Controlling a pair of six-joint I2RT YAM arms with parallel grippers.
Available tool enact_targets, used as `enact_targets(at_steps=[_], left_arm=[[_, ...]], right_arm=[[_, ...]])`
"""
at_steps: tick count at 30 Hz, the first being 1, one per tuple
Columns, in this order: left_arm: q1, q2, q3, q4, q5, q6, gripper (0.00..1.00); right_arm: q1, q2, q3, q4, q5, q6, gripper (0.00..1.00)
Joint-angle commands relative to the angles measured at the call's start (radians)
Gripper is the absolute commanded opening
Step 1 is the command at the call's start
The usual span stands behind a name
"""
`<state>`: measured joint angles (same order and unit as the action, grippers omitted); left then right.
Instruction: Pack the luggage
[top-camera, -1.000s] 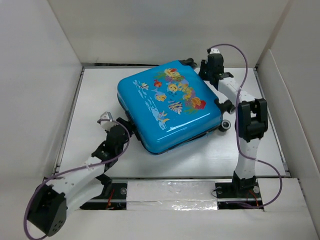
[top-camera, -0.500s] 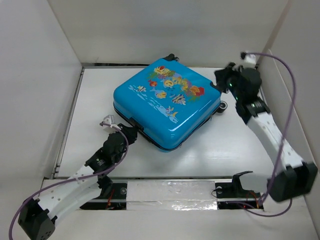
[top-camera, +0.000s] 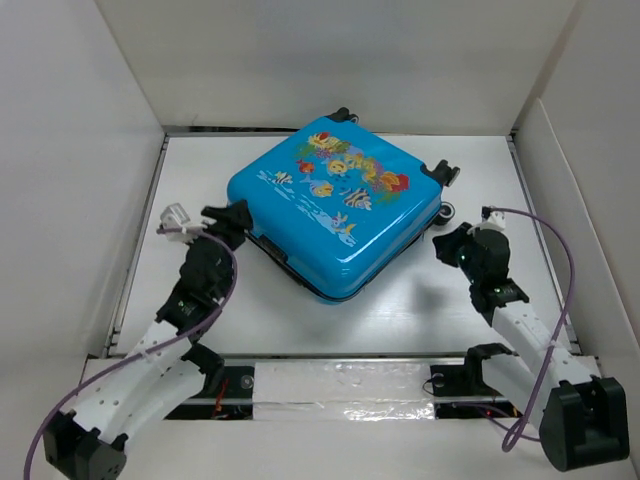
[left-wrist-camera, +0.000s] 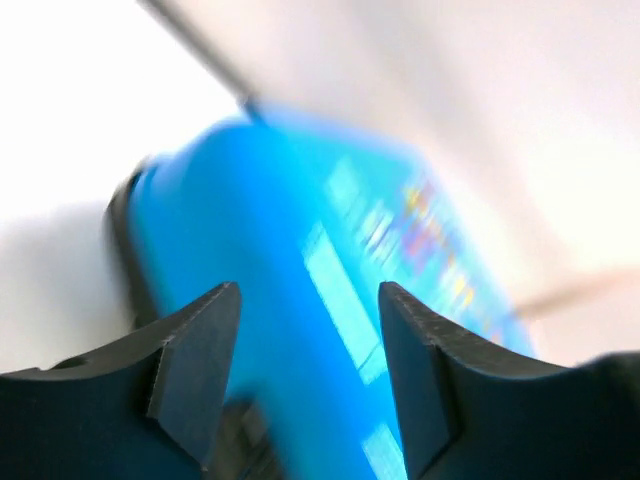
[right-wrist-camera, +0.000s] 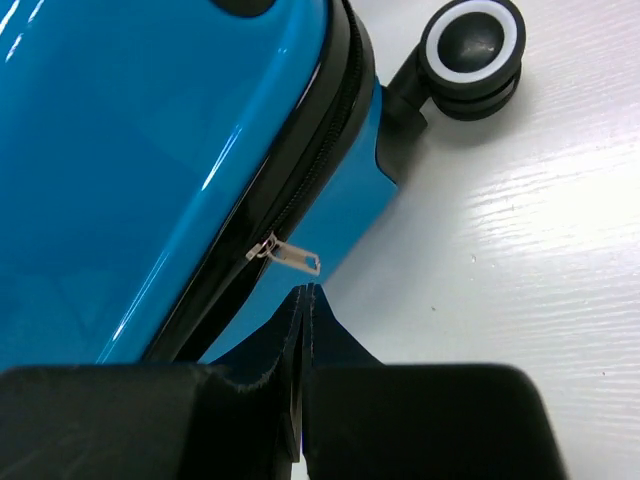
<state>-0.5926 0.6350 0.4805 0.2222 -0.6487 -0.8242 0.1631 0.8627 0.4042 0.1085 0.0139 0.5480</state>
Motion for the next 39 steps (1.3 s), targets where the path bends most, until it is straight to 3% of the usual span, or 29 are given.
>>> enact_targets(at_steps=[1,6,10,15,21,26,29,34,39], left_arm=[[0.167,0.165,0.186,0.146,0.125,0.057,0.57],[0.471,0.455,0.409,0.152,0.479,0.027,0.57],[0.649,0.810,0.628,0.054,0.664,0.059,0.55],[0.636,1.106,0.909,-0.076,0.878,0.158,0.56],[0.596,1.290,0.975,-0.073,0.994,0.182,0.57],[0.559,1.238,0.833,0.038,0.991,0.157,0.56],[0.536,1.120,0.634,0.169,0.911,0.108,0.56],[0.514,0.965,0.335,0.357,0.856,-0.009,0.53],[0.504,0.836,0.156,0.405,0.764,-0.032,0.53]], right_arm=[[-0.054,0.042,0.028,0.125,-0.023,0.056,0.00],[-0.083,0.209,0.102,0.175,-0.072,0.082,0.00],[-0.083,0.271,0.128,0.198,-0.074,0.082,0.02],[-0.083,0.337,0.156,0.220,-0.077,0.076,0.03],[-0.073,0.485,0.248,0.252,-0.121,0.056,0.04],[-0.063,0.573,0.311,0.315,-0.190,0.030,0.05],[-0.053,0.619,0.346,0.370,-0.218,0.030,0.05],[-0.043,0.760,0.559,0.274,-0.276,-0.032,0.05],[-0.043,0.812,0.670,0.206,-0.306,-0.048,0.05]])
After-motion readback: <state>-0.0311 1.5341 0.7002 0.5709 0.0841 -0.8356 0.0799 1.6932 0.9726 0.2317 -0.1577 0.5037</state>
